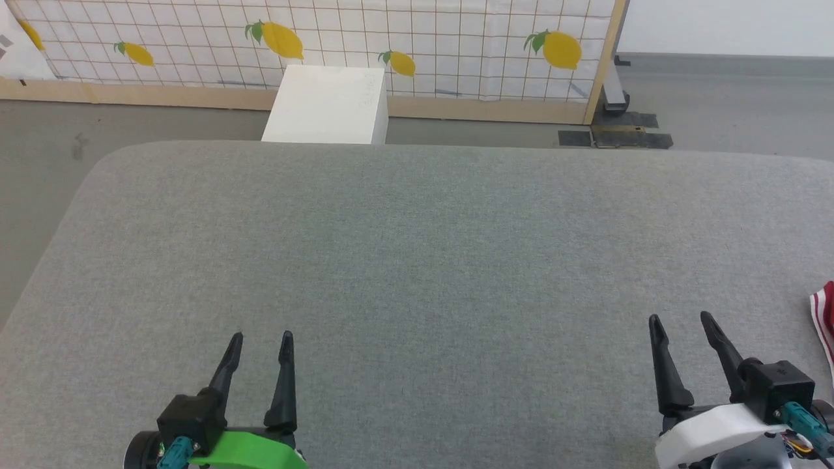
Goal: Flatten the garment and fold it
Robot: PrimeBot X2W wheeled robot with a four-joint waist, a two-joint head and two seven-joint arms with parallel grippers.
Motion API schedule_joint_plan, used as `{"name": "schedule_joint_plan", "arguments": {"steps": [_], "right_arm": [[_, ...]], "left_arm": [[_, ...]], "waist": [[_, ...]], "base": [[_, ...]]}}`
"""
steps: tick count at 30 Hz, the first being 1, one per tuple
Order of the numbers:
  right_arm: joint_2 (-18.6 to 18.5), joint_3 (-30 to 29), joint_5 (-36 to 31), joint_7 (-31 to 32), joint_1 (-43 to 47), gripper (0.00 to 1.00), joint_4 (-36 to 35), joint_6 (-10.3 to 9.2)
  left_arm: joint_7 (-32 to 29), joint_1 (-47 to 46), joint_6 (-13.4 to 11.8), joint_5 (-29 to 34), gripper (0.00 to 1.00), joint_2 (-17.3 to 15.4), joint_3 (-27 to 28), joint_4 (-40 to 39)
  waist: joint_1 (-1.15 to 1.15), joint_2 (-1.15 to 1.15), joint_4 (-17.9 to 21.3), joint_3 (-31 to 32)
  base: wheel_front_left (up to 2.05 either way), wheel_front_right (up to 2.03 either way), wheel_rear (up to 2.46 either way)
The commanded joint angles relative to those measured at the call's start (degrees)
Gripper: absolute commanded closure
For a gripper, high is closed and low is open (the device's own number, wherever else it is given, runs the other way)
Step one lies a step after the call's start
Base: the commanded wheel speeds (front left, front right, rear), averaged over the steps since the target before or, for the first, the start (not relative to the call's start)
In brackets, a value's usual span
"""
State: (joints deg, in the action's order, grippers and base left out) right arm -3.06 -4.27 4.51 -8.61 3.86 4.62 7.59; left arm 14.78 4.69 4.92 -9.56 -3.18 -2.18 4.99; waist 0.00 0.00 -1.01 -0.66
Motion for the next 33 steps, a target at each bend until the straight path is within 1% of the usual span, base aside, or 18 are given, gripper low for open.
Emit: {"name": "schedule_joint_plan", "arguments": {"steps": [1, 5, 6, 33], "right_arm": [[0.12, 0.00, -0.12, -0.49, -0.08, 0.00, 0.23, -0.10], [0.16, 0.23, 0.13, -0.64, -0.35, 0.00, 0.57, -0.10], [0.01, 0.19, 0.08, -0.28, -0.04, 1.00, 0.44, 0.00], [0.03, 0.95, -0.80, 1.43, -0.76, 1.00, -0.50, -0.02]], "left_arm": [[0.22, 0.29, -0.26, 0.21, 0.00, 0.29, 0.11, 0.20], [0.22, 0.18, 0.01, -0.27, 0.00, 0.29, -0.04, 0.92], [0.00, -0.01, 0.06, -0.13, 1.00, 0.00, -0.13, 0.86], [-2.85, -0.90, -0.87, 1.73, 1.00, 0.04, 0.21, -0.21]], "waist": [[0.00, 0.00, 0.07, -0.04], [0.00, 0.00, 0.26, -0.01], [0.00, 0.00, 0.26, -0.02], [0.00, 0.00, 0.43, 0.11]], "base": [[0.00, 0.00, 0.00], [0.00, 0.00, 0.00], [0.00, 0.00, 0.00], [0.00, 0.00, 0.00]]}}
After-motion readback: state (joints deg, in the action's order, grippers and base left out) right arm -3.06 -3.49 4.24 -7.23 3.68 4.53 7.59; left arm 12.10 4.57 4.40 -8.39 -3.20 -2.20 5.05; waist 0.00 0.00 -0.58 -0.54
